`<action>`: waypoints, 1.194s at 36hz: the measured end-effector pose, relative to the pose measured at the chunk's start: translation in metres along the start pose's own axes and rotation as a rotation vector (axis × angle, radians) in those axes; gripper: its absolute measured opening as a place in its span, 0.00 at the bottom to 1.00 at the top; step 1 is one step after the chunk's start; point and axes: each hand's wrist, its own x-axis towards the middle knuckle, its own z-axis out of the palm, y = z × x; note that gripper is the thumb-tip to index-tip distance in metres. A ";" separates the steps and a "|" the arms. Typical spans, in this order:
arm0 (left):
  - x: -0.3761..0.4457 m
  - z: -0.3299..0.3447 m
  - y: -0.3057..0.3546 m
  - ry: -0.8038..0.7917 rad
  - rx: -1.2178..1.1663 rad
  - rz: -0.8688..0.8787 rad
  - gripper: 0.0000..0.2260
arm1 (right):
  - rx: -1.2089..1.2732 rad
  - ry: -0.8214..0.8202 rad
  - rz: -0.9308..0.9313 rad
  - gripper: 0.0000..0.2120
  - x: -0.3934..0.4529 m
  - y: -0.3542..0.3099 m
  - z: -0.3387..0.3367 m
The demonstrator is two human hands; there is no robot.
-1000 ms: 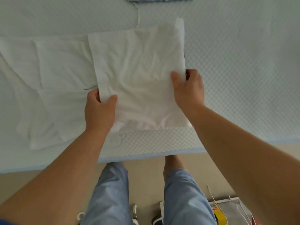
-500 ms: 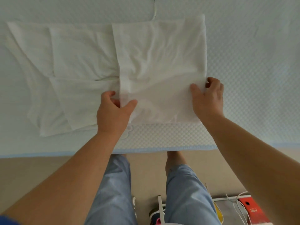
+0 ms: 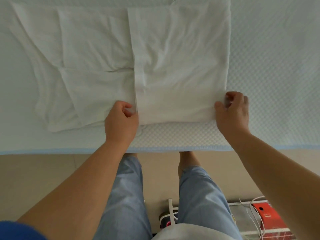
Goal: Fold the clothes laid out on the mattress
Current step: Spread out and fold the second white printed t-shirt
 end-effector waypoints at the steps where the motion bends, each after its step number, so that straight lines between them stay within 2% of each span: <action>1: -0.003 -0.001 0.005 0.084 0.031 0.113 0.08 | -0.044 0.051 -0.088 0.18 -0.003 -0.005 0.000; 3: -0.008 0.002 0.022 0.173 0.039 0.396 0.09 | -0.122 0.089 -0.287 0.23 -0.005 -0.020 0.001; 5: -0.007 0.011 0.043 0.155 0.081 0.658 0.13 | -0.189 0.068 -0.458 0.25 0.003 -0.041 0.007; 7: 0.006 0.023 0.060 0.085 0.188 0.805 0.18 | -0.253 0.072 -0.595 0.27 0.022 -0.063 0.015; 8: 0.016 0.029 0.067 0.045 0.283 0.823 0.20 | -0.303 0.078 -0.651 0.28 0.035 -0.072 0.019; 10: 0.041 0.039 0.070 0.005 0.508 0.800 0.25 | -0.459 0.079 -0.708 0.30 0.066 -0.087 0.025; 13: 0.071 0.045 0.061 0.016 0.677 0.761 0.30 | -0.586 0.084 -0.631 0.32 0.111 -0.084 0.023; 17: 0.085 0.045 0.049 0.107 0.662 0.729 0.35 | -0.603 0.069 -0.604 0.33 0.134 -0.067 0.015; 21: 0.085 0.044 0.050 0.078 0.675 0.686 0.38 | -0.548 0.086 -0.591 0.35 0.130 -0.075 0.014; 24: 0.081 0.041 0.055 0.102 0.640 0.671 0.39 | -0.535 0.137 -0.649 0.34 0.132 -0.091 0.015; 28: 0.083 0.036 0.067 0.156 0.619 0.707 0.40 | -0.595 0.047 -0.593 0.34 0.150 -0.098 0.023; 32: 0.109 0.032 0.088 0.187 0.646 0.674 0.39 | -0.569 0.041 -0.628 0.36 0.153 -0.095 0.024; 35: 0.127 0.031 0.093 0.125 0.711 0.674 0.37 | -0.526 0.081 -0.640 0.37 0.137 -0.086 0.019; 38: 0.134 0.032 0.086 0.091 0.751 0.676 0.36 | -0.545 0.037 -0.634 0.37 0.105 -0.056 0.018; 43: 0.134 0.033 0.090 0.049 0.786 0.619 0.37 | -0.583 0.034 -0.504 0.39 0.079 -0.013 0.011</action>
